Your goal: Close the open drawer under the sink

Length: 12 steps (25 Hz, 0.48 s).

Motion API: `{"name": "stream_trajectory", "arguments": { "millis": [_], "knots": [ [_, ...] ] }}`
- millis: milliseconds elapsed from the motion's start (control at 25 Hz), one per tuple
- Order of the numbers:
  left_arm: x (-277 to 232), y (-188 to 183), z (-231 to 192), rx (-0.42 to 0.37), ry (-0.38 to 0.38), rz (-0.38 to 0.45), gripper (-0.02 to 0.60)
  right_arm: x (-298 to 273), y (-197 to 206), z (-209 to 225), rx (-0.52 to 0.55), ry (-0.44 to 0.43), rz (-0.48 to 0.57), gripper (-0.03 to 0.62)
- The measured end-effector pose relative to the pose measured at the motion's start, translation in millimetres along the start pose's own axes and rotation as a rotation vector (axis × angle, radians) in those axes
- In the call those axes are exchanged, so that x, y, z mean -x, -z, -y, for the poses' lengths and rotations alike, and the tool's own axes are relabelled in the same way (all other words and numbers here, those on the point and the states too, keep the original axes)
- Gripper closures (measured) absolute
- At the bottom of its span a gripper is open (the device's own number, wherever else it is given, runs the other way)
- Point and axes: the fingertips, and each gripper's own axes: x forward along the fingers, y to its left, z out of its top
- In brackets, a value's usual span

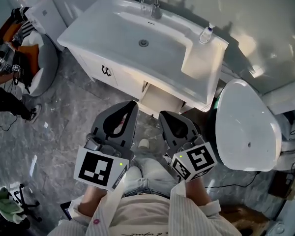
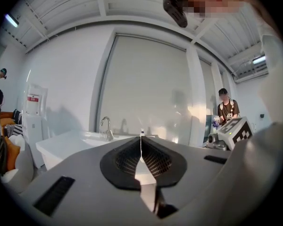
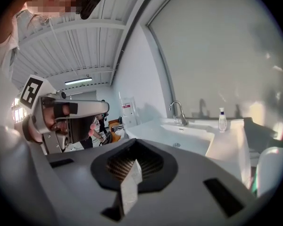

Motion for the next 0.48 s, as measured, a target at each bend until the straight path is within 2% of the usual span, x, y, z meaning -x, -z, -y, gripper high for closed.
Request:
{"name": "stream_trajectory", "arguments": {
  "millis": [280,480],
  "knots": [
    [-45.4,-11.5,-11.1,-0.005,0.060,0.011,0.563,-23.1,-8.9,29.8,-0.006,0.041,-0.009,0.585],
    [-70.1,-14.9,-9.5,-0.012,0.124,0.004,0.563,-27.8,-11.7,48.4,-0.026,0.103,-0.006,0.585]
  ]
}}
